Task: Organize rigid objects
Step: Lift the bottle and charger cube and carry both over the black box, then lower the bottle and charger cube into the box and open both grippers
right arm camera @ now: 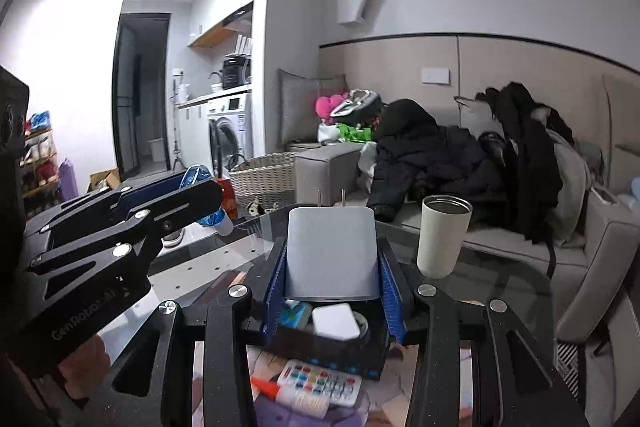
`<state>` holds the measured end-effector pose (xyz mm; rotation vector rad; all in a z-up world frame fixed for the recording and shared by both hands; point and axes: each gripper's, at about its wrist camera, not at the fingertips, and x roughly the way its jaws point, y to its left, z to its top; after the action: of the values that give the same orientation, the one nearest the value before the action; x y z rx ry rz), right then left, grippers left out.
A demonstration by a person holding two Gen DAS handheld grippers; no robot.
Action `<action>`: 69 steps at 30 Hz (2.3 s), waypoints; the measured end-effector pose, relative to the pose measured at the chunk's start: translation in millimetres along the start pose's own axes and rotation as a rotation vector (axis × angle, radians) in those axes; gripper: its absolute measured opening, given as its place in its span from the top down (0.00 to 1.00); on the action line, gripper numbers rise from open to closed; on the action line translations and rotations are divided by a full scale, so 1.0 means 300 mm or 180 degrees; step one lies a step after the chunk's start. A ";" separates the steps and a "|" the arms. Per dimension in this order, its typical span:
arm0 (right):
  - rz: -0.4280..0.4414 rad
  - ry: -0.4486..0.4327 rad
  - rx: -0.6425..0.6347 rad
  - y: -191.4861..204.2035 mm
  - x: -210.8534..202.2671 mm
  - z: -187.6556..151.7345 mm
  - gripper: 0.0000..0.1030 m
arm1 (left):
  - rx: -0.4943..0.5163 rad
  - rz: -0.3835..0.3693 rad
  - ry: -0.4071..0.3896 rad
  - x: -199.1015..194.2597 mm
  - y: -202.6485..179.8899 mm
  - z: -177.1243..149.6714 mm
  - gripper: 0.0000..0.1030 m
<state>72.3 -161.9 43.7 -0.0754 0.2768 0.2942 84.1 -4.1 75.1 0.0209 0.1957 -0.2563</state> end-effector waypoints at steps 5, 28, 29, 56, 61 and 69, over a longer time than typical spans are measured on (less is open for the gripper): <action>0.0002 0.0069 0.0141 -0.039 0.151 0.049 0.59 | -0.0137 0.0078 0.0113 0.108 0.031 0.002 0.79; -0.0112 0.1601 0.0379 -0.156 0.542 -0.098 0.59 | -0.0282 0.0066 0.1744 0.446 0.035 -0.189 0.79; -0.0097 0.1645 0.0377 -0.158 0.552 -0.105 0.59 | -0.0294 0.0064 0.1781 0.455 0.037 -0.194 0.79; -0.0010 0.1796 0.0381 -0.115 0.536 -0.126 0.59 | -0.0411 0.0014 0.1878 0.448 0.059 -0.212 0.70; -0.0020 0.1772 0.0386 -0.115 0.527 -0.127 0.59 | -0.0443 0.0027 0.1854 0.442 0.067 -0.206 0.65; -0.0003 0.1738 0.0396 -0.122 0.506 -0.114 0.59 | -0.0473 0.0008 0.1822 0.430 0.069 -0.197 0.65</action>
<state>213.9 -158.7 -30.6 -0.0317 0.8358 0.2507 200.5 -13.5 -8.2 -0.0539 0.7836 -0.2279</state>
